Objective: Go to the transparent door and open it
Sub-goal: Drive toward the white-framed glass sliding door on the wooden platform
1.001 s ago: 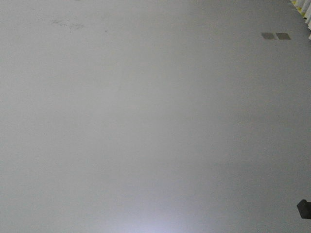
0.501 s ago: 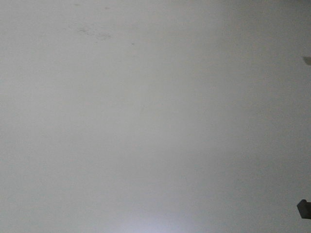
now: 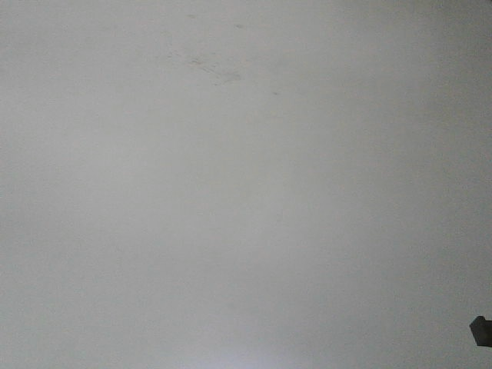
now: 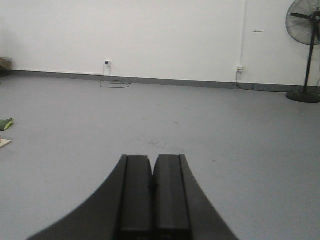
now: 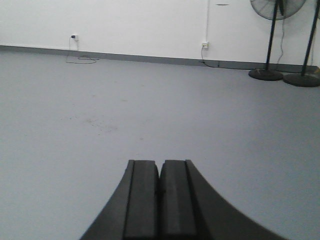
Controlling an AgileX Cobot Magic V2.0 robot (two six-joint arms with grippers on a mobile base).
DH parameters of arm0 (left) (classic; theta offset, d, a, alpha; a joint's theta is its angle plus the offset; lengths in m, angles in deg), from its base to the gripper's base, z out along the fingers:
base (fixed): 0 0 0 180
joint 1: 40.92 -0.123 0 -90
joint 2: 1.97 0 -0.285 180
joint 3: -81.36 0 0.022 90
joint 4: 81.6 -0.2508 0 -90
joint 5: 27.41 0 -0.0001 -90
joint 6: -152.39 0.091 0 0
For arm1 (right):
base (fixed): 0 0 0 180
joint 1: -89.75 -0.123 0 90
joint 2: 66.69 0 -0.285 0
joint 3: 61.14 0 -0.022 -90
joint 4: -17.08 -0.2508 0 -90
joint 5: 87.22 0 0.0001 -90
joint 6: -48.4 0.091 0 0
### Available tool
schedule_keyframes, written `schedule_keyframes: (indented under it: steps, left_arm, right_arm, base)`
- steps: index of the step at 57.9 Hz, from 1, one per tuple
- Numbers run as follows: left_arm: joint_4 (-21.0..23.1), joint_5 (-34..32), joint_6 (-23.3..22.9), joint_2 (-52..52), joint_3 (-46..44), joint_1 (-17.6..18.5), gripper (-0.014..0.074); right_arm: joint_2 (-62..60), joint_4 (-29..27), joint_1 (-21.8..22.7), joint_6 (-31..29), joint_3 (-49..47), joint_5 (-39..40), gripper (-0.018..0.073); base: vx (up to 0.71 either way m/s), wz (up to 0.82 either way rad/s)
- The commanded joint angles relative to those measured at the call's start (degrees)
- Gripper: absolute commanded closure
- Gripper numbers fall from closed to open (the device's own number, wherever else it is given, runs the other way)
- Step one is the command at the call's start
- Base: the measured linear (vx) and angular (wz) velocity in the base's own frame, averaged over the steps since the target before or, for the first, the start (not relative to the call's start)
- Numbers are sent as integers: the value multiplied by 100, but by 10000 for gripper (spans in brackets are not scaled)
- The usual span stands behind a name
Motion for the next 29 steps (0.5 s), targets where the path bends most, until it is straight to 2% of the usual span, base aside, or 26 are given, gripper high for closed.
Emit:
schedule_keyframes:
  steps: [1,29]
  left_arm:
    - [11,-468,-27,19,175,24,602]
    - [11,-469,-21,19,175,78,602]
  right_arm:
    - [-60,24,29,-52,82,479,567]
    - [-60,24,29,-52,82,464,567]
  base:
    - [53,39]
    - [52,40]
